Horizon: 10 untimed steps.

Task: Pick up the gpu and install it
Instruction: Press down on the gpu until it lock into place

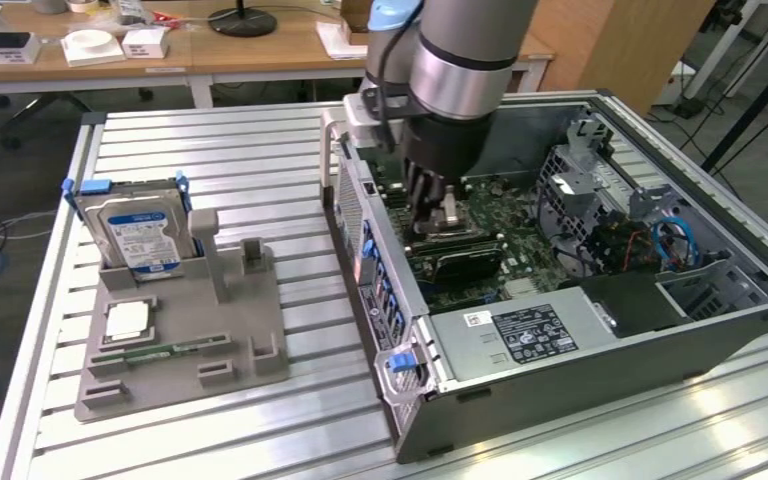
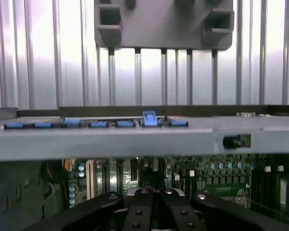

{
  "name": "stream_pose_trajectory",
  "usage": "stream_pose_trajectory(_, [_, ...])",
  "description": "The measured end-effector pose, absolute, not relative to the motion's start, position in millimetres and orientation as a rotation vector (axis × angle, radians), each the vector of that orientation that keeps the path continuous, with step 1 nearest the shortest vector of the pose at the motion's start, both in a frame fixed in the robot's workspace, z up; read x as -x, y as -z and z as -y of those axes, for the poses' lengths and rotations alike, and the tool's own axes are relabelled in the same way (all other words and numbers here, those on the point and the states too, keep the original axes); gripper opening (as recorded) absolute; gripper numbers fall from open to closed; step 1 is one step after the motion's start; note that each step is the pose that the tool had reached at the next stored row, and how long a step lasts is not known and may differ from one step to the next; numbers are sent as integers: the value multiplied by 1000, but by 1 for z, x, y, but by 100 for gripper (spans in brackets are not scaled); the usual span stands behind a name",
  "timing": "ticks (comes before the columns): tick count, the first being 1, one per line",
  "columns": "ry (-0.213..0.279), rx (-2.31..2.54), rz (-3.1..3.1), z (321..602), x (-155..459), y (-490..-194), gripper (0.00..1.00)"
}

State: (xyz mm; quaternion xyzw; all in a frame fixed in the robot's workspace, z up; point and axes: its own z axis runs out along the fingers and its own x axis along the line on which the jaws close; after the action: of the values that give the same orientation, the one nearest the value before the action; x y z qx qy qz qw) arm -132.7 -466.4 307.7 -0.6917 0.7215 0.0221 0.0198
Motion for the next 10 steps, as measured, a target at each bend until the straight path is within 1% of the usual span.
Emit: stream_pose_trajectory(10, [-70,2148,-2236,466,142,-307,11])
